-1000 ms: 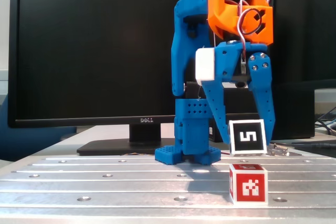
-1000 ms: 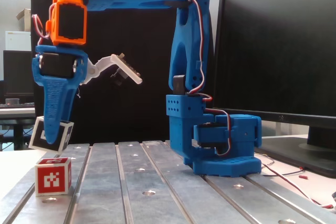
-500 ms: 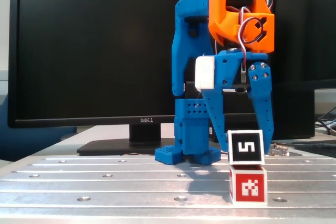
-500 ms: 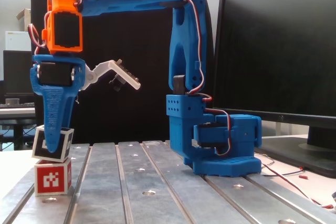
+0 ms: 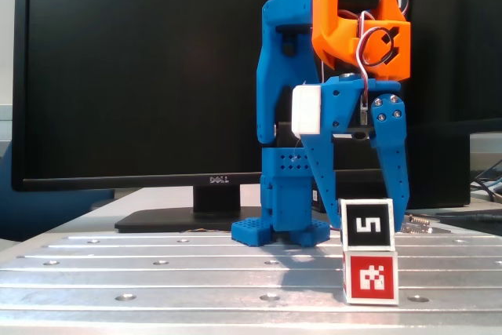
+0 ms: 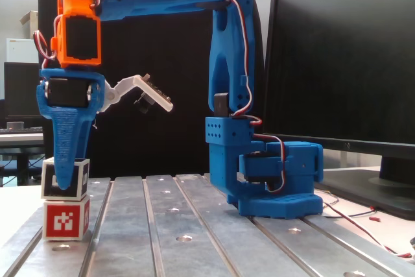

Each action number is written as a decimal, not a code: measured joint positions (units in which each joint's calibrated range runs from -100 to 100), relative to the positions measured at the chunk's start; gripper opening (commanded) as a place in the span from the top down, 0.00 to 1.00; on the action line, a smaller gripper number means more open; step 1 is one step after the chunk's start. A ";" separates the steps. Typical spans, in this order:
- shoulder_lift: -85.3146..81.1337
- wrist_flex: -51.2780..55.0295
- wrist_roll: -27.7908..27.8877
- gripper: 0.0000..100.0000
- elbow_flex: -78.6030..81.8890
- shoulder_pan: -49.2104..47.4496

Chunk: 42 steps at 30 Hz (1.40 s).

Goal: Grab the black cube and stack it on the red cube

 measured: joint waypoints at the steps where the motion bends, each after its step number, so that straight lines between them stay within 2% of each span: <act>1: 0.00 -0.43 0.00 0.84 0.00 0.00; 7: 0.08 -0.95 0.00 0.83 0.00 0.15; 13: 0.08 -0.95 0.00 0.74 0.00 0.15; 22: 0.17 0.86 0.00 0.66 -0.72 0.15; 33: 0.17 11.86 0.00 0.66 -15.13 0.37; 42: 0.17 20.20 -1.42 0.66 -25.18 8.81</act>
